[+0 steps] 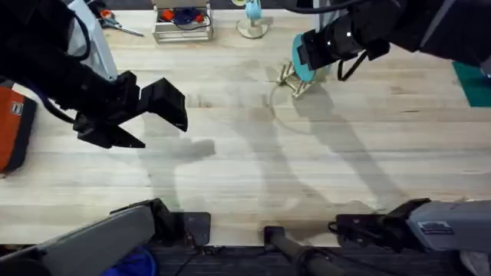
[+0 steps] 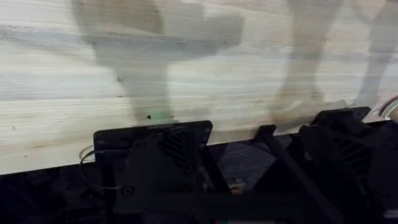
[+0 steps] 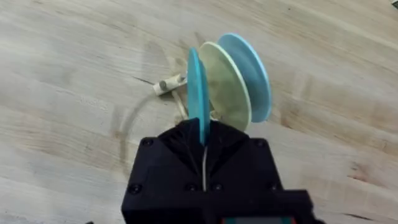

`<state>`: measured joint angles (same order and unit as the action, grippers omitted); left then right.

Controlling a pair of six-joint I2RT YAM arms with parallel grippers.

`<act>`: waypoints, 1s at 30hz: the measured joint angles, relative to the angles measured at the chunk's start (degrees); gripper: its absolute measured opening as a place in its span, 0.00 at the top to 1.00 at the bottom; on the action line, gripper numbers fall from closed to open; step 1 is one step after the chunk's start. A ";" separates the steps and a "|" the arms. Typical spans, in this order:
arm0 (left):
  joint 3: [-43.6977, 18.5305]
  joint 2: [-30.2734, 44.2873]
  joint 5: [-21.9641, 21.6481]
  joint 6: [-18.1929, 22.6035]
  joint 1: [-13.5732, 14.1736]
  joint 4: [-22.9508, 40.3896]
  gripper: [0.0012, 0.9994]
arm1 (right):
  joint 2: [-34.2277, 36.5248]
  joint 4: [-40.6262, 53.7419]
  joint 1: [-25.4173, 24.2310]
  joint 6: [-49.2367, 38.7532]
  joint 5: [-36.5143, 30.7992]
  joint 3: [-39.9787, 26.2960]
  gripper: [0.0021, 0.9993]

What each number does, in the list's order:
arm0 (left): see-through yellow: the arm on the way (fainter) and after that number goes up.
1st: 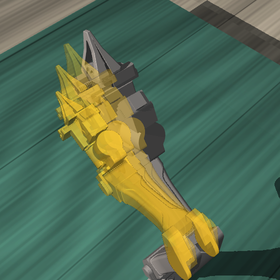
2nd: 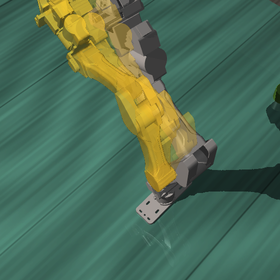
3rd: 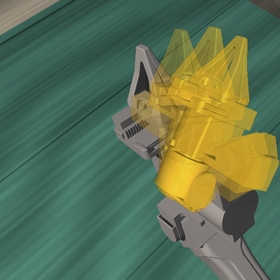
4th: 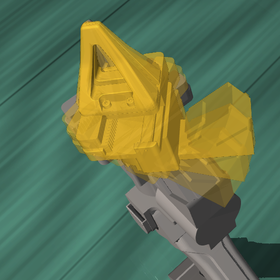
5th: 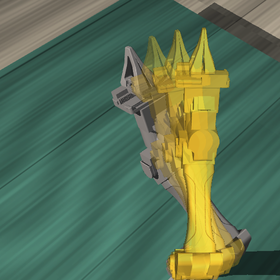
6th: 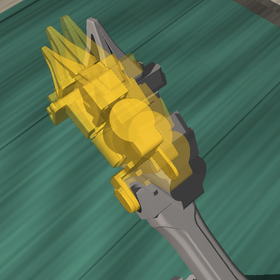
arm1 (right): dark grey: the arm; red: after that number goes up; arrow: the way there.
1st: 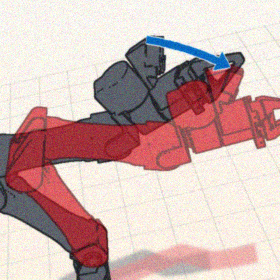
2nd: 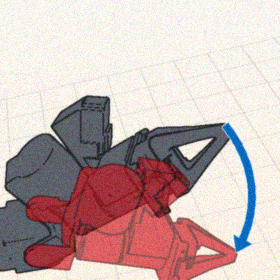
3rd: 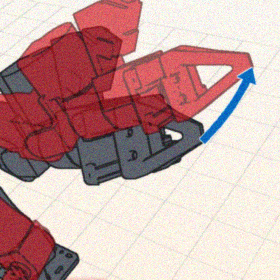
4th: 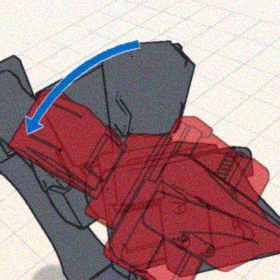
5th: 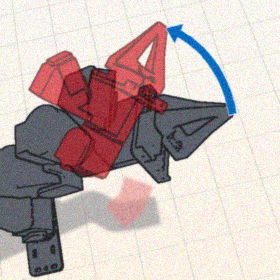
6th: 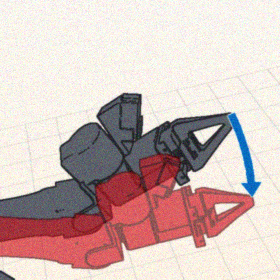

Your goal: Pick up the plates from the table one by one and place each into a slot on the dish rack.

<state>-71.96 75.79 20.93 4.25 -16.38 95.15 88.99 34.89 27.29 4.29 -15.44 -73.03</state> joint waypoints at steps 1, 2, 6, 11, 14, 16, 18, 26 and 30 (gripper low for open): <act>0.00 0.00 0.00 0.00 0.00 0.00 0.00 | 0.00 0.00 0.00 0.02 0.00 0.00 0.97; 0.00 0.00 0.00 0.00 0.00 0.00 0.01 | 0.00 0.00 0.00 0.00 0.00 0.00 0.97; 0.00 0.00 0.00 0.00 0.00 0.00 0.01 | 0.02 -0.02 0.00 0.00 0.00 0.00 0.97; 0.00 0.00 0.00 0.00 0.00 0.00 0.01 | 1.87 -0.13 0.00 0.01 -0.02 -0.09 0.97; 0.00 0.00 0.00 0.00 0.00 0.00 0.01 | 3.53 -0.13 0.01 0.00 -0.01 -0.09 0.97; 0.00 0.00 0.00 0.00 0.00 0.00 0.00 | 4.10 -0.13 0.02 0.00 0.00 -0.09 0.97; 0.00 0.00 0.00 0.00 0.00 0.00 0.01 | 4.22 -0.13 0.00 0.02 0.00 -0.09 0.97; 0.00 0.02 0.00 0.00 0.00 0.00 0.00 | 4.20 -0.15 0.00 0.02 0.00 -0.09 0.97; 0.00 0.00 0.00 0.00 0.00 0.00 0.01 | 4.20 -0.16 0.00 0.00 -0.02 -0.09 0.97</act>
<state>-71.96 75.79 20.93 4.25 -16.38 95.15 93.19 34.74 27.29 4.29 -15.46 -73.12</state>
